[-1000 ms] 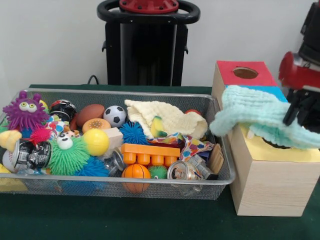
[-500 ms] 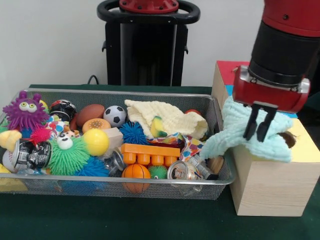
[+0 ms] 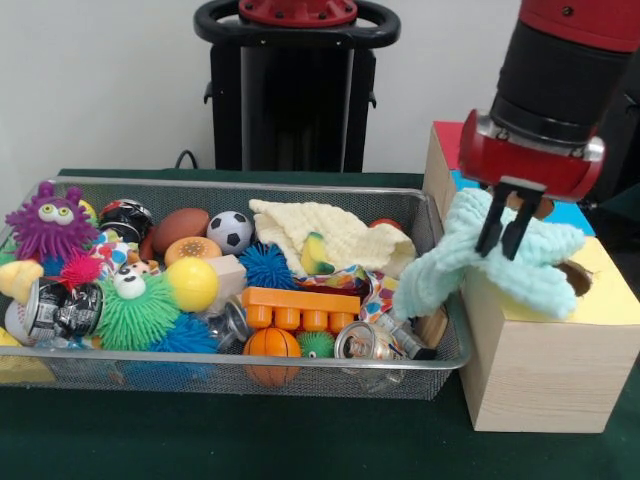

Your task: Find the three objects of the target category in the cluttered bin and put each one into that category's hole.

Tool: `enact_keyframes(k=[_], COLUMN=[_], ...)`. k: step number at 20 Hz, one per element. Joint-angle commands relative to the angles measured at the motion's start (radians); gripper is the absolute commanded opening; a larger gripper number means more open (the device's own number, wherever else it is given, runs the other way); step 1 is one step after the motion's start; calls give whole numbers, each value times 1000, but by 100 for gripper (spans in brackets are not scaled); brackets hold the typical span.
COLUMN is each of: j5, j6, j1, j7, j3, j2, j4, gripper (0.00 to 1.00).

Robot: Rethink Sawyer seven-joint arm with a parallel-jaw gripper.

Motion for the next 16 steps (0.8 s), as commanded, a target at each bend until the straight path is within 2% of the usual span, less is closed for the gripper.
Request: enact_keyframes(k=[1, 3, 7, 10, 16], j5=[-54, -53, -30, -2, 9], j6=[12, 45, 51, 52, 27], j1=[153, 197, 207, 174, 122], j7=[198, 248, 236, 187, 113], j3=[-11, -50, -59, -33, -3], j2=[-56, -53, -48, -51, -66], j4=[160, 143, 147, 157, 185], gripper=[0, 0, 0, 0, 0])
